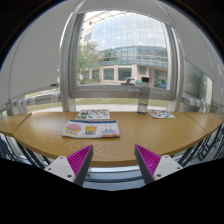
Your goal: Fold towel
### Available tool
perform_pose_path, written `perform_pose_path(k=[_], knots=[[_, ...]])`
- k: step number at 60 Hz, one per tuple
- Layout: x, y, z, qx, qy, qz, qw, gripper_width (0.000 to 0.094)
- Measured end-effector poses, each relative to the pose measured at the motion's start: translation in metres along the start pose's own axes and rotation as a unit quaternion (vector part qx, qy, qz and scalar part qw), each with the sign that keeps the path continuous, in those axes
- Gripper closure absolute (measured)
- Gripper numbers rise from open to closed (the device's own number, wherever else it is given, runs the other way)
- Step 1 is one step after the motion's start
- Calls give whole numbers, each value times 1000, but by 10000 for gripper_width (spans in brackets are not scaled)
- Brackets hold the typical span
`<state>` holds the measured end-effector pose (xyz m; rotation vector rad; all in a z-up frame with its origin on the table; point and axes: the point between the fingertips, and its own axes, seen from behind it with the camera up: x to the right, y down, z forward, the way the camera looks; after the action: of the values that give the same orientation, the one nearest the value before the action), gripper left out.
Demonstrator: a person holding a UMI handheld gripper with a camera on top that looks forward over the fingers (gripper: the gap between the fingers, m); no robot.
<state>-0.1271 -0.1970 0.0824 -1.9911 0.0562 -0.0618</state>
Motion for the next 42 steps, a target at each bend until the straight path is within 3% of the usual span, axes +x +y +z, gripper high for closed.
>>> perform_pose_path(k=[13, 19, 35, 42], knots=[[-45, -5, 34, -22, -43, 4, 999, 95], [-51, -14, 62, -29, -46, 1, 999, 161], [21, 7, 111, -82, -12, -34, 996, 440], [76, 16, 103, -97, 0, -51, 994, 635]])
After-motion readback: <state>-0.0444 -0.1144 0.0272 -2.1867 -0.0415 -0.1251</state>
